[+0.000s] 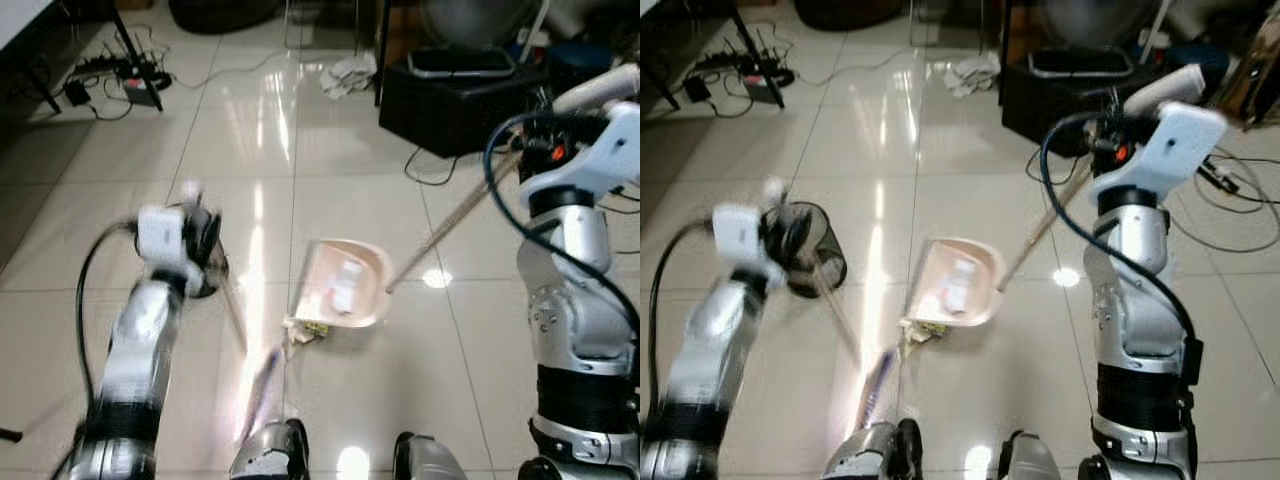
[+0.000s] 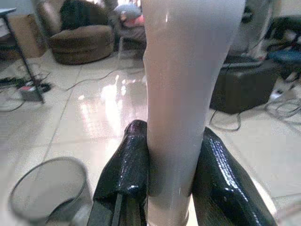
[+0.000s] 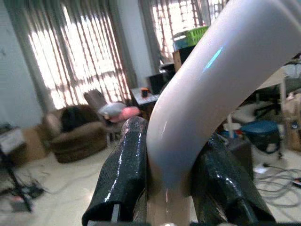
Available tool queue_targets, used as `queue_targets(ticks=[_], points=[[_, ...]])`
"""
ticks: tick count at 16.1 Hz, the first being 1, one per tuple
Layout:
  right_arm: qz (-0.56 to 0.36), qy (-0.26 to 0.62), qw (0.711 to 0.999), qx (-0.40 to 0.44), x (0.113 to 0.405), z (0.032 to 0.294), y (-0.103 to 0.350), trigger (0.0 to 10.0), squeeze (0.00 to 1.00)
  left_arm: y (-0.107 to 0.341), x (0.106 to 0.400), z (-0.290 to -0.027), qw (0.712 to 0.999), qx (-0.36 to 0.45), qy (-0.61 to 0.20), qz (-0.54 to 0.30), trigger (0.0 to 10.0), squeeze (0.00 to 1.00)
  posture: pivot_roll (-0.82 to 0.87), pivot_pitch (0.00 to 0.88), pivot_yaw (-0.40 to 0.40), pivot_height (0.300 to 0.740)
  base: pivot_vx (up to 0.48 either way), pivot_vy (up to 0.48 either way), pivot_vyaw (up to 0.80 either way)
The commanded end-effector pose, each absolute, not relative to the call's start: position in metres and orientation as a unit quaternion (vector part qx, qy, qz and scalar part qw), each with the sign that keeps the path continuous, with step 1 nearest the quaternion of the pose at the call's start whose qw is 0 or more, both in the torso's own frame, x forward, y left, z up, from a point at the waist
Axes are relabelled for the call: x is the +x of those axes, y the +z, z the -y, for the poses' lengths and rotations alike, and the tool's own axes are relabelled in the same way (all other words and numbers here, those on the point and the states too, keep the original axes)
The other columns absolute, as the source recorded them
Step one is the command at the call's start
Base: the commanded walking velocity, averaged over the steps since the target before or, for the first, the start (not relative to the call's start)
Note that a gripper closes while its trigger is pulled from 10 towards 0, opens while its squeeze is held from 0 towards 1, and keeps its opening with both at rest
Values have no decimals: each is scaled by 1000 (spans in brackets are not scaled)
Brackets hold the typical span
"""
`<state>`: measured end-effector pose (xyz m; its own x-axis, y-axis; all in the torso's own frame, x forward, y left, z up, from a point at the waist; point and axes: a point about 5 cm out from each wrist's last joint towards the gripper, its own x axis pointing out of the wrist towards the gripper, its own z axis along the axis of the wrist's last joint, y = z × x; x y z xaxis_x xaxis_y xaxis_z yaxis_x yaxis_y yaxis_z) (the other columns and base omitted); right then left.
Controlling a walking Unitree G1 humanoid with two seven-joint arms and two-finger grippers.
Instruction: Sweep floor
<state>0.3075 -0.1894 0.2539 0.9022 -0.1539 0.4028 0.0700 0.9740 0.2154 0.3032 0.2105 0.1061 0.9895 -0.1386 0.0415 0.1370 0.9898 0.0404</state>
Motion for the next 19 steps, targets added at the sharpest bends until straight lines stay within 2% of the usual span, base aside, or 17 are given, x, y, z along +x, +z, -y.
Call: queue_targets(ticks=[1,5,12,16,19], points=[[249,-51,957,138,301,189,273,10000,0,125,303,-208,996,32,-62,60,10000,0,-37,46,80,740,0,0,0],[258,-55,950,166,299,197,281,10000,0,141,305,-202,993,67,-53,79,10000,0,-10,46,75,740,0,0,800],[256,-57,948,182,302,202,287,10000,0,154,306,-190,991,75,-62,93,10000,0,-2,60,79,740,0,0,800],[250,-59,948,185,305,202,287,10000,0,156,309,-194,992,78,-50,88,10000,0,-8,64,73,740,332,0,800],[250,-61,947,191,306,203,288,10000,0,157,309,-193,991,82,-54,87,10000,0,2,69,64,740,404,0,0]])
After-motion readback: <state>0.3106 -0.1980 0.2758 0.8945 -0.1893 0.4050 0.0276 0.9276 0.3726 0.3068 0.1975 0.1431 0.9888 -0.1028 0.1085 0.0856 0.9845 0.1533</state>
